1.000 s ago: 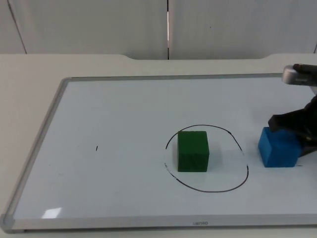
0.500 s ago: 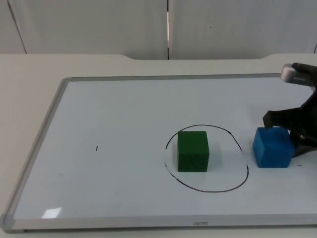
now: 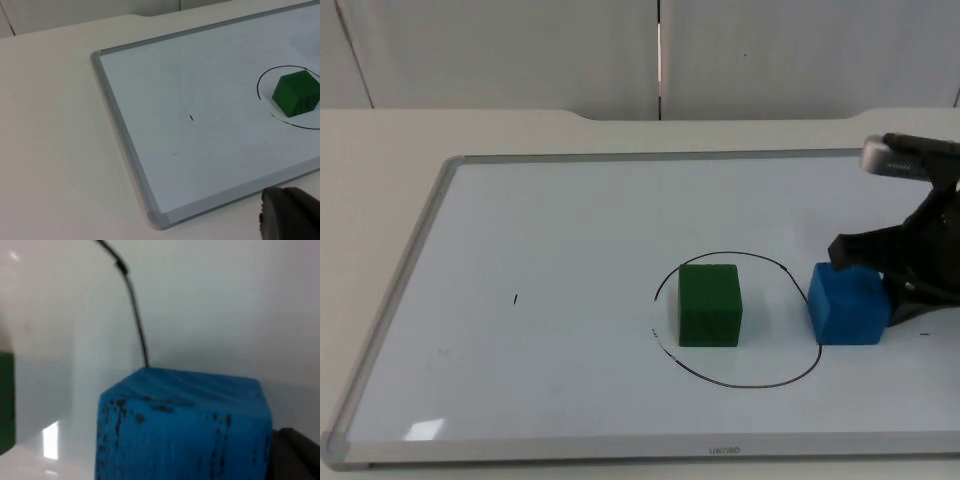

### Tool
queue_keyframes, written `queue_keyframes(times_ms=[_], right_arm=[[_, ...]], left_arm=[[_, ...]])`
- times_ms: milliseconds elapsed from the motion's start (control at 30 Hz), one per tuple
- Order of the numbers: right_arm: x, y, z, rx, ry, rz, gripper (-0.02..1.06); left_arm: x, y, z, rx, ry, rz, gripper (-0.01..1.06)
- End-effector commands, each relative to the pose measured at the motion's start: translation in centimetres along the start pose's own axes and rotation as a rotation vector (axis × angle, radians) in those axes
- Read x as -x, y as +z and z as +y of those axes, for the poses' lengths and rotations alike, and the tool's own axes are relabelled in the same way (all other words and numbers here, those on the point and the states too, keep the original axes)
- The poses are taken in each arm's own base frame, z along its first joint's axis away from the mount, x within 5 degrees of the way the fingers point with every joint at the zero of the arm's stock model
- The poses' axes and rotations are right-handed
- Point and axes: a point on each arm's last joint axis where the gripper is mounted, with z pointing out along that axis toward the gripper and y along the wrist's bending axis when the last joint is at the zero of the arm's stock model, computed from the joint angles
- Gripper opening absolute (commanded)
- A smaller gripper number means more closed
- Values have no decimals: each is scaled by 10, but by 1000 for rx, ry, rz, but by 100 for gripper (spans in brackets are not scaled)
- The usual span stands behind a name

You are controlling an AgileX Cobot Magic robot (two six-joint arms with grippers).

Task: Push the two cubes into the marked area.

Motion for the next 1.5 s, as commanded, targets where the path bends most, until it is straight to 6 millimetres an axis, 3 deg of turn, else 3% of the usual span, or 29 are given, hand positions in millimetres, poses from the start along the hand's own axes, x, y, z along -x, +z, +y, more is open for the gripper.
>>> queue_keyframes(times_ms=[0,200,567,1467], right_arm=[[-1,1,9,9,-42,-2,0],[-5,2,25,23,-104,-20,0],[-9,2,25,23,-211,21,0],[-10,2,30,66,-101,32,0]], left_arm=[[-2,1,-1,-5,-6,5,0],[-2,1,-1,-5,-6,5,0],[-2,1,-1,-5,-6,5,0],[-2,1,-1,-5,-6,5,0]])
